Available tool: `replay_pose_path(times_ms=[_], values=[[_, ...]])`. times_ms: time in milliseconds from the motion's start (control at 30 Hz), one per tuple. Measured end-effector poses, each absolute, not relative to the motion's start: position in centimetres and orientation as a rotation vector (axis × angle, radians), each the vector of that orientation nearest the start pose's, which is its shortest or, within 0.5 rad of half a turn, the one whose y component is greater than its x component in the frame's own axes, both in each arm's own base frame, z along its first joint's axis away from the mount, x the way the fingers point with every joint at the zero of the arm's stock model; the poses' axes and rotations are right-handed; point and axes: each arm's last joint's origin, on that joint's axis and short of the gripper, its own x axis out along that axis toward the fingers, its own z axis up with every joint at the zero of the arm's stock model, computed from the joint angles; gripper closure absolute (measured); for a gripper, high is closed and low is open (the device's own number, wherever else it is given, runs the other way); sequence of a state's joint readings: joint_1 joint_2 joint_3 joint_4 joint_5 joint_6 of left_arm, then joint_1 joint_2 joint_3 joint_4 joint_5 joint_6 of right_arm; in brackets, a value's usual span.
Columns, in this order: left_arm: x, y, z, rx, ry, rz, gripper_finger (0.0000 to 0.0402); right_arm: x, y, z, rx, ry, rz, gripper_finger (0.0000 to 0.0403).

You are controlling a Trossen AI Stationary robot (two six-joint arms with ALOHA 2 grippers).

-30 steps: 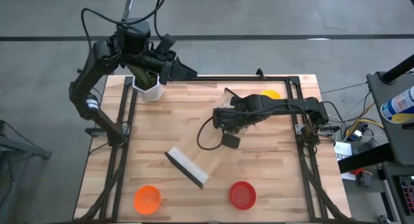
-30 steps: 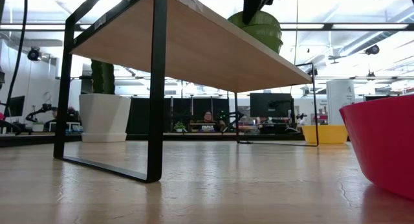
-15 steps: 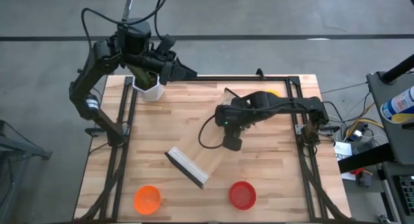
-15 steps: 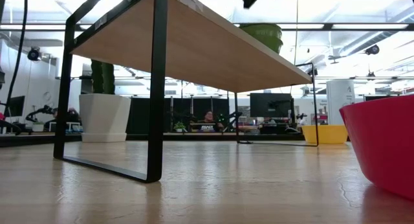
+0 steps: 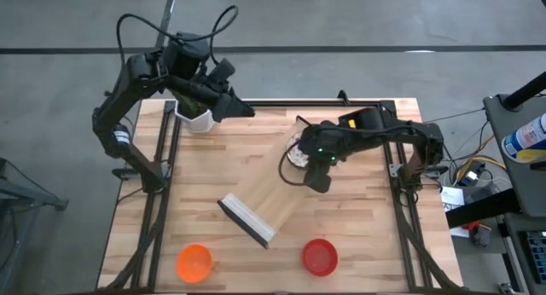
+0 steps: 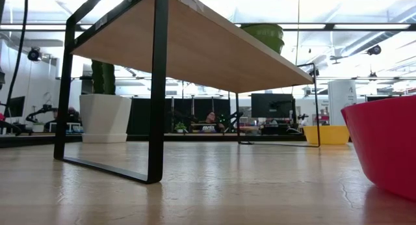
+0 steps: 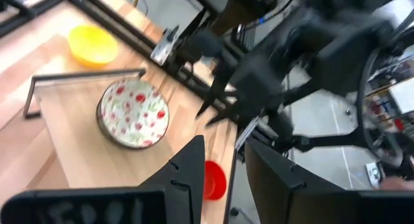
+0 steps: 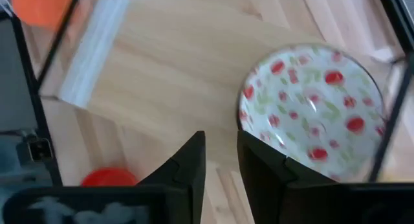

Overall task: Pick & Place Mini bowls
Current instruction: Put the yellow bowl on the shelf

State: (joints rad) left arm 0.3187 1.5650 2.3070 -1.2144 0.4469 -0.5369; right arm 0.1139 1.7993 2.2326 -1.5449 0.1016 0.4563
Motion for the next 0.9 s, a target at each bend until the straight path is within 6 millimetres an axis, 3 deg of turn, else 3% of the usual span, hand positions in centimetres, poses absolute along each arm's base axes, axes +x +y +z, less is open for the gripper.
replay_pose_path(times_ms=[267, 567, 900], values=[[23.1, 6.3, 52.5, -0.711, 0.516, 0.008, 0.0299, 29.0, 2.3, 44.7, 0.290, 1.029, -0.339, 0.0330], [23.2, 5.9, 52.0, -0.712, 0.533, 0.023, 0.0299, 25.0, -1.7, 46.8, 0.421, 0.864, -0.619, 0.0327], [23.3, 5.7, 52.0, -0.711, 0.535, 0.016, 0.0299, 20.8, -5.6, 44.8, 0.455, 0.922, -0.782, 0.0327]])
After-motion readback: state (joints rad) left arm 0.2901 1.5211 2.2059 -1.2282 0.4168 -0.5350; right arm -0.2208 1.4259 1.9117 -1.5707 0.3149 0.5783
